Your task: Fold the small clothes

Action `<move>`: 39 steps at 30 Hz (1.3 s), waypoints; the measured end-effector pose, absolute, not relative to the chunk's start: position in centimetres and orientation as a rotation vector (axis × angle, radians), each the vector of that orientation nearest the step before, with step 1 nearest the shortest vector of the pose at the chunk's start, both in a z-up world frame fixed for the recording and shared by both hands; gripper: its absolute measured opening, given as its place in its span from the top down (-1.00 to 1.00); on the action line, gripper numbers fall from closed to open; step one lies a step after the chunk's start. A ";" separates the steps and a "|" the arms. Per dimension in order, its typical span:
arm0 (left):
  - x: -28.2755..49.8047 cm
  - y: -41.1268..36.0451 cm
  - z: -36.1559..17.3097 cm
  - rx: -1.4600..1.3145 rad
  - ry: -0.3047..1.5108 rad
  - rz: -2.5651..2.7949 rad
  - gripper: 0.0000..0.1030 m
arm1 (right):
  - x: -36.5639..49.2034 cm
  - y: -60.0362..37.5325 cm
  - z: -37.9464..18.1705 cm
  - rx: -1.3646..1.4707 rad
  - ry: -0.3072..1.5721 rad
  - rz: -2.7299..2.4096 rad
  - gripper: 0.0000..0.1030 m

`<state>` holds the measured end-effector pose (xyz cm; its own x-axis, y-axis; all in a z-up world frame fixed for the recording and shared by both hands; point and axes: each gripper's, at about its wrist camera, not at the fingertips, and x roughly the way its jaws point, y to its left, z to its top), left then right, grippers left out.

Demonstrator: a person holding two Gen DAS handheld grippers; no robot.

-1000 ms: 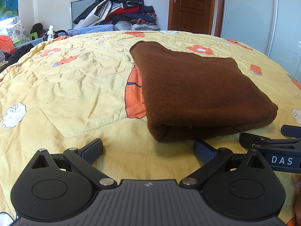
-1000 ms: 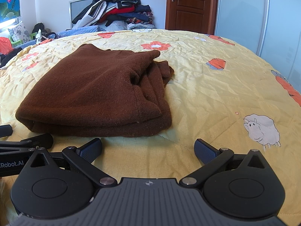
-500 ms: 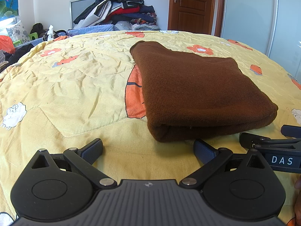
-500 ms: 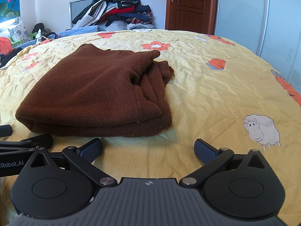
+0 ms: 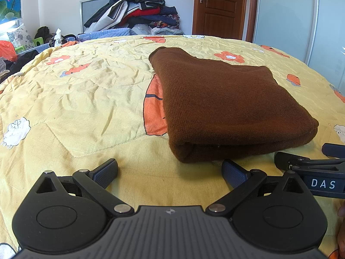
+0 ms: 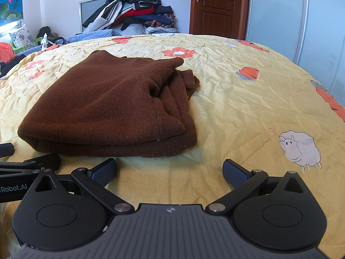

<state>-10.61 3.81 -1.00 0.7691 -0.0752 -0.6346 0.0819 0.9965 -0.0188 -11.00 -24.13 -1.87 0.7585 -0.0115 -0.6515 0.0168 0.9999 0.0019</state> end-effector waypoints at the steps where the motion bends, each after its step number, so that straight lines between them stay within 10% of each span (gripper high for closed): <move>1: -10.6 3.8 -1.0 0.010 0.688 -0.085 -1.00 | -11.0 -24.1 -1.9 0.008 0.710 -0.015 -1.00; 39: -10.8 4.1 -1.0 -0.005 0.680 -0.103 -1.00 | -11.1 -24.1 -1.9 0.007 0.709 -0.016 -1.00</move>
<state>-10.81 4.12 -0.96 0.7728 -0.0965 -0.6273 0.0935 0.9949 -0.0378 -11.09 -24.06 -1.87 0.7591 -0.0123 -0.6508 0.0173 0.9998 0.0012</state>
